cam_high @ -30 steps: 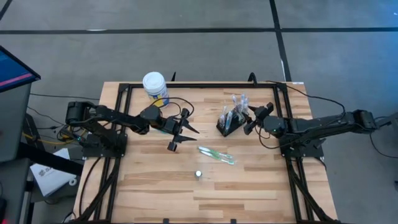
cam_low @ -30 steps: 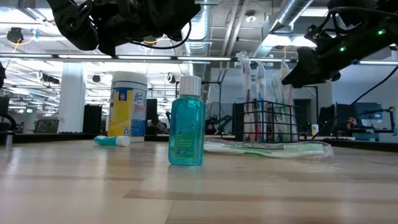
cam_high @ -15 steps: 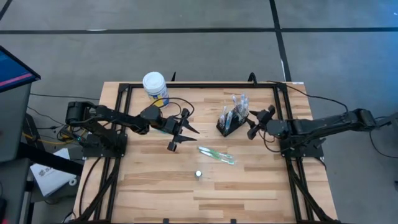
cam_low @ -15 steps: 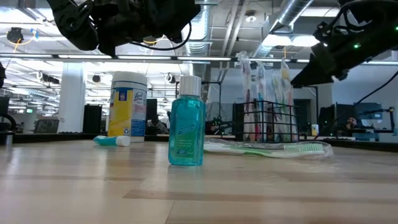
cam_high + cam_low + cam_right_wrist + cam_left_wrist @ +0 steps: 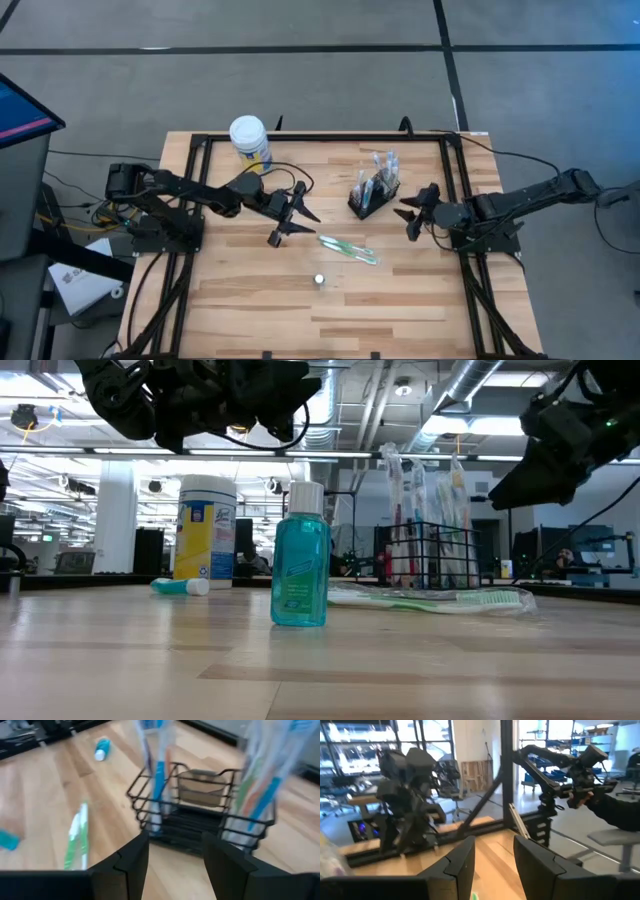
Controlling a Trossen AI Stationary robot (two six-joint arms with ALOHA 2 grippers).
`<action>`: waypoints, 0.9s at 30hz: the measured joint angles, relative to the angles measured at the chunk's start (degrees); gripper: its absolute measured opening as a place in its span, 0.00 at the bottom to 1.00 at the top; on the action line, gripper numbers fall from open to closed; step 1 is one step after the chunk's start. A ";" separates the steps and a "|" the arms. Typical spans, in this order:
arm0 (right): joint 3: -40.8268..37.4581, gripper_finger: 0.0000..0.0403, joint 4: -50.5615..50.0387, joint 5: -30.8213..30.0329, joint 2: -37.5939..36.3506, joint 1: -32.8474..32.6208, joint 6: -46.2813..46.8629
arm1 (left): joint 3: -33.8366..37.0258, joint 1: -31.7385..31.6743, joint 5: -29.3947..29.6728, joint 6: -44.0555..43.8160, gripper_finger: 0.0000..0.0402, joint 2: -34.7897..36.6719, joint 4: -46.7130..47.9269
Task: Pick & Place toothbrushing station
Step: Put the blue mouthwash into the mesh organizer
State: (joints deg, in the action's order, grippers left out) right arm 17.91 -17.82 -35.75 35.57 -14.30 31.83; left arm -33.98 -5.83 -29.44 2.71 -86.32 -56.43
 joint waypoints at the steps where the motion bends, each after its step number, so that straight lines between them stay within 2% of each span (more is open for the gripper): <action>1: 0.00 0.42 0.05 0.00 0.00 -0.68 0.14 | 0.00 0.29 -0.08 -0.14 0.32 0.00 0.82; 7: 0.00 0.41 2.47 0.11 1.99 -4.64 3.18 | 0.00 0.75 -0.40 -0.12 0.32 0.09 9.07; 12: 0.00 0.41 5.81 0.08 4.85 -7.93 3.64 | 0.04 -0.04 -0.28 1.42 0.32 3.65 22.56; 14: 0.00 0.41 6.53 0.07 6.04 -8.84 3.78 | 0.04 -0.30 1.87 2.89 0.32 6.57 29.53; 20: 0.00 0.39 9.21 -0.09 8.57 -9.79 3.77 | 0.02 0.67 20.99 8.24 0.32 15.84 51.33; 24: 0.01 0.37 10.20 -0.12 9.16 -9.69 3.76 | 0.02 1.54 34.22 9.14 0.32 19.86 61.29; 27: 0.00 0.36 10.56 -0.13 9.22 -9.69 3.74 | 0.02 1.95 41.25 7.96 0.32 20.46 66.86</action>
State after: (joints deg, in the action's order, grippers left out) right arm 17.91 -7.27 -35.88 44.80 -23.99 35.57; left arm -33.95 -3.88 11.81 10.67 -65.87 10.43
